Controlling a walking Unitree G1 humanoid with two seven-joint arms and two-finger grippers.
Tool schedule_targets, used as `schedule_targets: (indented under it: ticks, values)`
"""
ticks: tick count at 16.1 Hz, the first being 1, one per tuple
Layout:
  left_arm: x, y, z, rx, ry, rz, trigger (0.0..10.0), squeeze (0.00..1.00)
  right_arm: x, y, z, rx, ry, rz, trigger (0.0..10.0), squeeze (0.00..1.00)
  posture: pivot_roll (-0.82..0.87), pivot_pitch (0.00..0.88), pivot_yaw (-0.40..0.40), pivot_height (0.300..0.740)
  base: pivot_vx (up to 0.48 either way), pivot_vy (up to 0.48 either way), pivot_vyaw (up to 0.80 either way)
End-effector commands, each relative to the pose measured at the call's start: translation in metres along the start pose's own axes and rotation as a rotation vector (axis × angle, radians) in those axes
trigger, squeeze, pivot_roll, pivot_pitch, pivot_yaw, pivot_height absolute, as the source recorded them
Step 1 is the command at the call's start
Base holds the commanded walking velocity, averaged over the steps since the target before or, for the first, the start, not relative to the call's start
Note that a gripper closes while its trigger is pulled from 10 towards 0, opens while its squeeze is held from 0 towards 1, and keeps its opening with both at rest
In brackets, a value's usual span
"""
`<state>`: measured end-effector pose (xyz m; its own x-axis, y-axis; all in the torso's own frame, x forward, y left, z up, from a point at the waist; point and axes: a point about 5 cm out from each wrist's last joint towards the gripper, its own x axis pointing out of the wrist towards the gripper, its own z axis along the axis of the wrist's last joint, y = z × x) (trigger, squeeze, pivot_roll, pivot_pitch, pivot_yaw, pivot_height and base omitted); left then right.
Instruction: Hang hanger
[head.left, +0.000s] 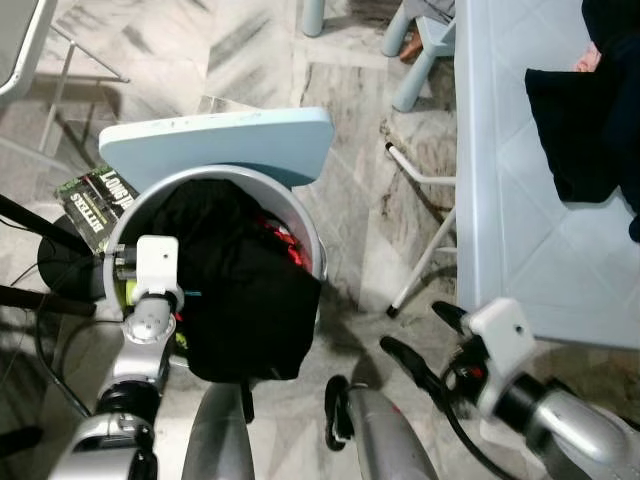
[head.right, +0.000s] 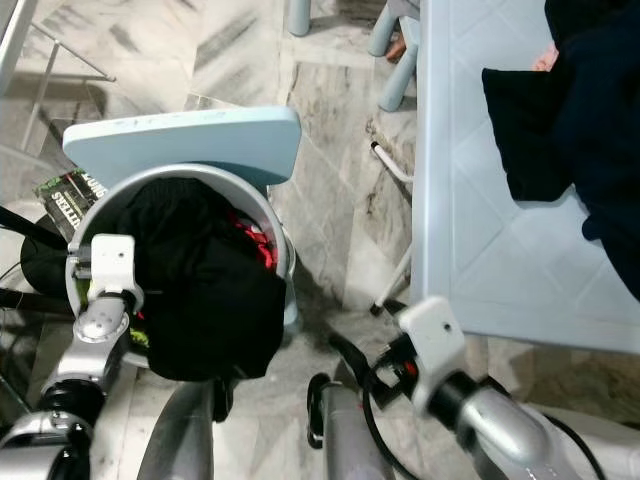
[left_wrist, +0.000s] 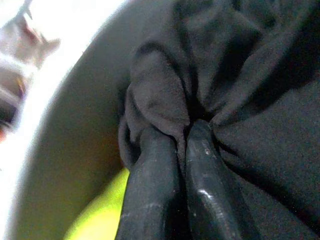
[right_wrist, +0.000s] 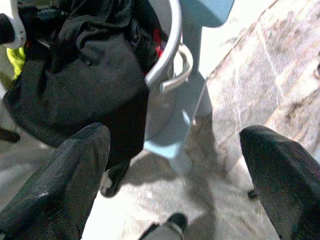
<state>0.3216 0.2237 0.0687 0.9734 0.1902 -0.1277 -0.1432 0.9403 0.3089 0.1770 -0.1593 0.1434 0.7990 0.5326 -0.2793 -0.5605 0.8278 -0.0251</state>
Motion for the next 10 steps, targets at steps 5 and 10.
schedule_targets:
  ticks: [5, 10]
  values:
    - [0.003, -0.015, 0.044, 0.209, -0.237, -0.097, 0.0, 0.00, 0.030, -0.024, 0.004, -0.061, -0.063, -0.100, 10.0, 0.00, -0.08, 0.264, -0.022, 0.740, 0.000, 0.000, 0.00]
    - [-0.009, -0.036, 0.032, 0.181, -0.149, -0.243, 0.0, 0.00, 0.058, -0.040, 0.012, -0.100, -0.145, -0.129, 10.0, 0.00, -0.05, 0.162, 0.007, 0.740, 0.000, 0.000, 0.00]
